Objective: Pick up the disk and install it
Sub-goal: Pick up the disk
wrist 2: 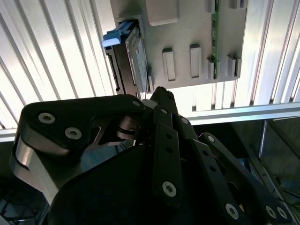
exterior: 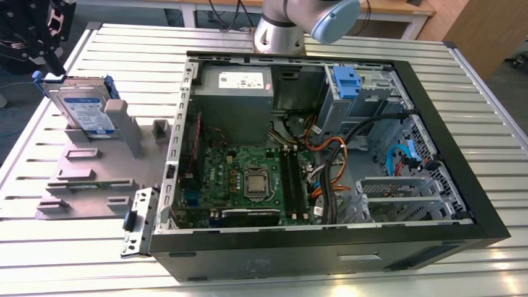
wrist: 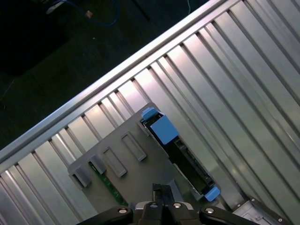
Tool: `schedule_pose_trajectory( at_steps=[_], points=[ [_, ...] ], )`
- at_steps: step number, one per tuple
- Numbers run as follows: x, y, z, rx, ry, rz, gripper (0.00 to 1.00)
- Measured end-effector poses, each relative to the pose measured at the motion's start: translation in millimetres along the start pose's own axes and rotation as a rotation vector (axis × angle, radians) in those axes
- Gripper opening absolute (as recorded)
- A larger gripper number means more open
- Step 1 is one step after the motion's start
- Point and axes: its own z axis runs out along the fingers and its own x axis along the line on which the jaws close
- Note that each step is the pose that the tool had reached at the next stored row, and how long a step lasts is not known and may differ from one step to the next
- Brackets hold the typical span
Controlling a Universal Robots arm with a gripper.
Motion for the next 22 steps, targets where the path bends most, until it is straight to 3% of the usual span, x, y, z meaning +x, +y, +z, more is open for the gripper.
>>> schedule_pose_trajectory(
  at_steps=[22],
  points=[
    [0.0,0.0,0.0,-0.0002,0.0010,-0.023,0.11]
  ],
)
